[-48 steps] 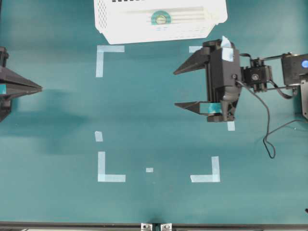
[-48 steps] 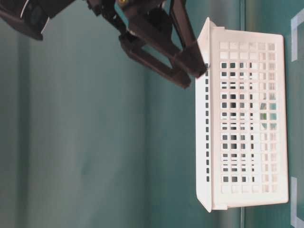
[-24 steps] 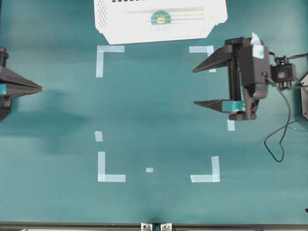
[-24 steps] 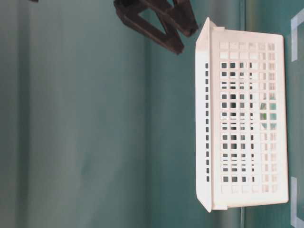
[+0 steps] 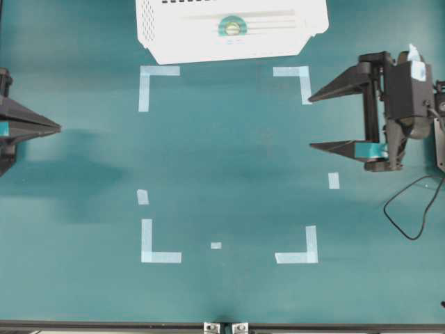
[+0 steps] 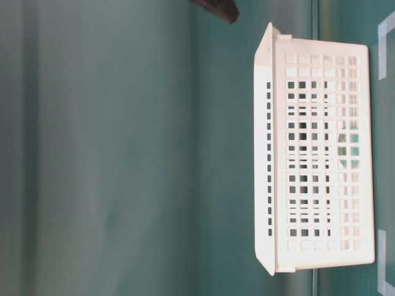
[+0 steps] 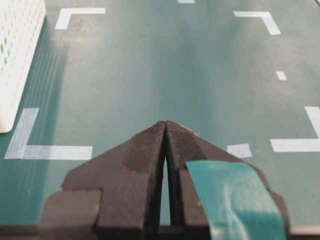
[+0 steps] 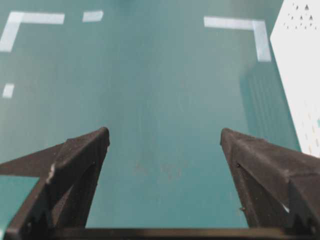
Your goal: Put the tape in the middle into the white basket.
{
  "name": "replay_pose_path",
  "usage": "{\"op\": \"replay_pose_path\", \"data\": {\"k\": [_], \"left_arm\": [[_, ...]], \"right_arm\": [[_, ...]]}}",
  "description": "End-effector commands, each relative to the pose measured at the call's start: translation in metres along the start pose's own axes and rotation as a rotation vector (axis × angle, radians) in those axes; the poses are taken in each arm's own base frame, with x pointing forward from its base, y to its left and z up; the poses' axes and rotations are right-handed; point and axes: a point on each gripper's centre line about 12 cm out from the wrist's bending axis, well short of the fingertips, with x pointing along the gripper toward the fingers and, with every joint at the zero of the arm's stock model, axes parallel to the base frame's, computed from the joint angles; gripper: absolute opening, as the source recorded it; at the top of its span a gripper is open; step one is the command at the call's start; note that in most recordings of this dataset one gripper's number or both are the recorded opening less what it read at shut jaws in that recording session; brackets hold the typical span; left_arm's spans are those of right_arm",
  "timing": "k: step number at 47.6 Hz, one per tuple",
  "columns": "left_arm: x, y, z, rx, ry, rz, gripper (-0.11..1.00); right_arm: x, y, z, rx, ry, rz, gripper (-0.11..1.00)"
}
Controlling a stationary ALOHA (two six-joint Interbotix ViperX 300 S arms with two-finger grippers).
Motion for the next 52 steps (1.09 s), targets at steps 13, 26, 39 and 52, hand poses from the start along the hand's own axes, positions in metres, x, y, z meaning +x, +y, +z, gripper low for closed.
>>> {"op": "replay_pose_path", "data": {"k": [13,26,39,52], "left_arm": [[0.000,0.000,0.006,0.002,-0.015,0.000,-0.11],[0.000,0.000,0.006,0.002,-0.015,0.000,-0.11],[0.000,0.000,0.006,0.001,-0.017,0.001,-0.11],[0.000,0.000,0.005,0.001,-0.014,0.001,-0.11]], "right_arm": [[-0.030,-0.001,-0.006,0.004,-0.078,0.009,0.96],[-0.059,-0.003,-0.022,0.006,-0.141,0.013,0.96],[-0.072,-0.007,-0.047,0.025,-0.133,0.007,0.96],[-0.080,-0.010,-0.070,0.070,-0.147,0.012,0.96]]}}
